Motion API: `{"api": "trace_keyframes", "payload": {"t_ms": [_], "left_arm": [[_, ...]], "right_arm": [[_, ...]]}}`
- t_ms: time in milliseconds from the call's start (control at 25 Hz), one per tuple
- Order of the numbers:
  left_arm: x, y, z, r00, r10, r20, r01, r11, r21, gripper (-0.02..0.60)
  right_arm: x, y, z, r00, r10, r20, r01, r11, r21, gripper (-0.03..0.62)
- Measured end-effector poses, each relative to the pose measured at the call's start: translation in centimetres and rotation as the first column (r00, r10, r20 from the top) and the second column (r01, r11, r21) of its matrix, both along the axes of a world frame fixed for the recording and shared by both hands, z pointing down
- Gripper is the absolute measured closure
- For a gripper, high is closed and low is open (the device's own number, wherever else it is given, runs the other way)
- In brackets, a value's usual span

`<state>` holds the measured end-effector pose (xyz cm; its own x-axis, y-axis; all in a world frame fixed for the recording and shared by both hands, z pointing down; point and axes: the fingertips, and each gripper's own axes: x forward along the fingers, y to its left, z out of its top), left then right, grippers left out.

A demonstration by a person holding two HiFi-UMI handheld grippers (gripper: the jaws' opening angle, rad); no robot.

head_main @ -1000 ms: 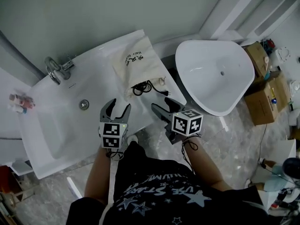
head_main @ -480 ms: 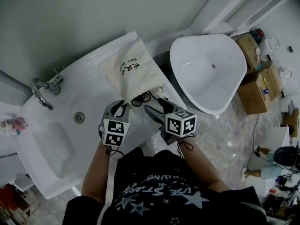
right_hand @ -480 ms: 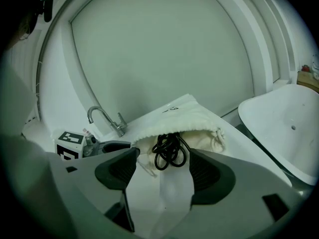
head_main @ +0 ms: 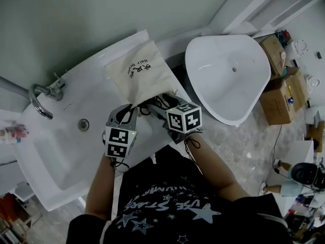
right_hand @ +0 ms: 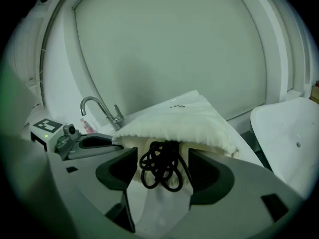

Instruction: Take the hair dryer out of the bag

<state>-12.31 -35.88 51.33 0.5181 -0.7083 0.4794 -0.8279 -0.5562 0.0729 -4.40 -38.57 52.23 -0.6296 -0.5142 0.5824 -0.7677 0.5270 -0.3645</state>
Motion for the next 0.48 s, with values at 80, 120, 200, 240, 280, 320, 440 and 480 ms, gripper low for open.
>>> {"api": "trace_keyframes", "payload": {"t_ms": [80,120,200,240,280,320,440,480], "left_arm": [[0.0,-0.1,-0.1,1.000,-0.024,0.007,0.024,1.000,-0.004,0.523],[0.0,-0.1,-0.2,0.999,-0.038,0.011,0.038,0.999,-0.006,0.523],[0.0,-0.1,-0.3,0.997,-0.070,0.013,0.070,0.997,-0.012,0.523],[0.1,-0.1,-0.5,0.996,-0.085,0.014,0.085,0.996,-0.013,0.523],[0.2,-0.1,-0.7,0.995,-0.096,0.017,0.096,0.995,-0.009,0.523],[0.3,-0.2,-0.9,0.994,-0.104,0.022,0.104,0.995,-0.003,0.524],[0.6,-0.3,-1.2,0.991,-0.135,0.023,0.135,0.991,-0.001,0.523],[0.5,-0.3,-1.2,0.989,-0.147,0.022,0.147,0.989,-0.003,0.523]], "right_arm": [[-0.5,-1.3,0.2,1.000,-0.021,0.002,0.021,1.000,-0.004,0.290],[-0.9,-1.9,0.4,1.000,-0.028,0.007,0.028,1.000,-0.013,0.290],[-1.4,-2.8,1.1,0.999,-0.041,0.007,0.041,0.999,-0.035,0.286],[-1.6,-3.2,1.4,0.999,-0.047,0.002,0.047,0.998,-0.042,0.284],[-1.8,-3.6,1.6,0.999,-0.050,-0.005,0.049,0.998,-0.043,0.284],[-2.1,-4.1,1.7,0.999,-0.050,-0.010,0.049,0.998,-0.039,0.283],[-3.0,-5.3,2.1,0.999,-0.050,-0.020,0.050,0.998,-0.027,0.283],[-3.3,-5.7,2.3,0.999,-0.048,-0.021,0.047,0.999,-0.025,0.283]]}}
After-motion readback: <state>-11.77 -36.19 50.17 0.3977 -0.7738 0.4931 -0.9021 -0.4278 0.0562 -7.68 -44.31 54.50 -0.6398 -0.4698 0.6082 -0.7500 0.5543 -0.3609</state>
